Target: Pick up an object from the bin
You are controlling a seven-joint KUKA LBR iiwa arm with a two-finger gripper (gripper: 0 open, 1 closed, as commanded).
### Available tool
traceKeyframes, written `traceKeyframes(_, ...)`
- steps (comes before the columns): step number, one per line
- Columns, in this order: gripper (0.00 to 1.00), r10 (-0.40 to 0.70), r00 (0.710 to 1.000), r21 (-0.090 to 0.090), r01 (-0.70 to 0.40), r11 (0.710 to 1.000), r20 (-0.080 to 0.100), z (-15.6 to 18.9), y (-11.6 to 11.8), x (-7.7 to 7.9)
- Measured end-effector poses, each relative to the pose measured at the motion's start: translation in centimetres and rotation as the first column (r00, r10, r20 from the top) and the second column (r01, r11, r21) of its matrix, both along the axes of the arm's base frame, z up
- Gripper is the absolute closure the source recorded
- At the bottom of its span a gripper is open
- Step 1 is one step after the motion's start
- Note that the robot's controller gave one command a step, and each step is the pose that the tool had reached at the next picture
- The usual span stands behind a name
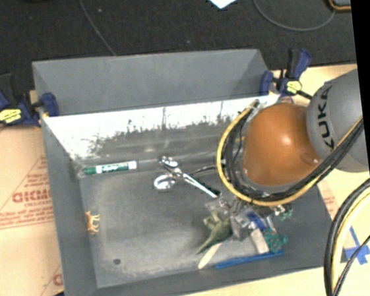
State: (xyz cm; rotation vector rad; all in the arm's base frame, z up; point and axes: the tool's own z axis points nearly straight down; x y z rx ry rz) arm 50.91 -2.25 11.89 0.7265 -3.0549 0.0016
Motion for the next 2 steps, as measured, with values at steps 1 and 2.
traceKeyframes(1,1.00,-0.003,1.000,0.000,0.003,1.000,0.001,2.3,0.0,0.0)
traceKeyframes(2,1.00,-0.005,1.000,0.000,0.005,1.000,0.000,4.5,0.0,0.0)
